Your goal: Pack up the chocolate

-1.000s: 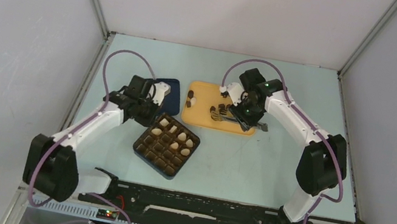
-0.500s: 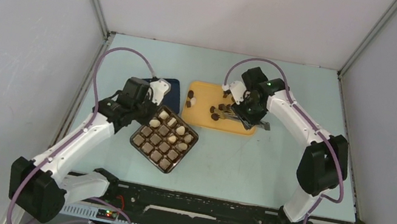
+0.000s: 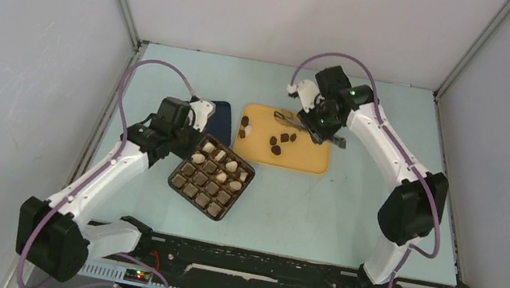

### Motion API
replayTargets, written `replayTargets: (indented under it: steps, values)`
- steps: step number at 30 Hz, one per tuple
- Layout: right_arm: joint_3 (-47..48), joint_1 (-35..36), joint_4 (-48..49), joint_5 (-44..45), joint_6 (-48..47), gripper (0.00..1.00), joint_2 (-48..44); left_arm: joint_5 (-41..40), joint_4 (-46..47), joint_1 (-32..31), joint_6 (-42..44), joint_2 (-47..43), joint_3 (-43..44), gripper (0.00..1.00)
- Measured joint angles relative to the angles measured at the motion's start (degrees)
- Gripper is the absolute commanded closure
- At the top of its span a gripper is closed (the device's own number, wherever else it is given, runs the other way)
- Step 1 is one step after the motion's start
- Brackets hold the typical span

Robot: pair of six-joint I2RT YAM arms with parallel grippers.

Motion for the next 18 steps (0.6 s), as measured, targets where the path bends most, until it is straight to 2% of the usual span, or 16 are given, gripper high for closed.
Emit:
replayTargets:
  steps: [8, 13, 18]
  values:
    - [20.5, 0.7, -1.0, -2.2, -0.2, 0.65, 15.8, 7.6, 0.2, 6.5, -6.6, 8.0, -0.5, 1.0]
    - [22.5, 2.4, -3.0, -2.7, -0.2, 0.63, 22.8, 10.6, 0.3, 8.2, -10.4, 9.7, -3.2, 1.0]
    - [22.5, 3.8, -4.7, -4.0, -0.1, 0.62, 24.0, 12.3, 0.7, 8.7, -13.4, 12.4, -4.0, 1.0]
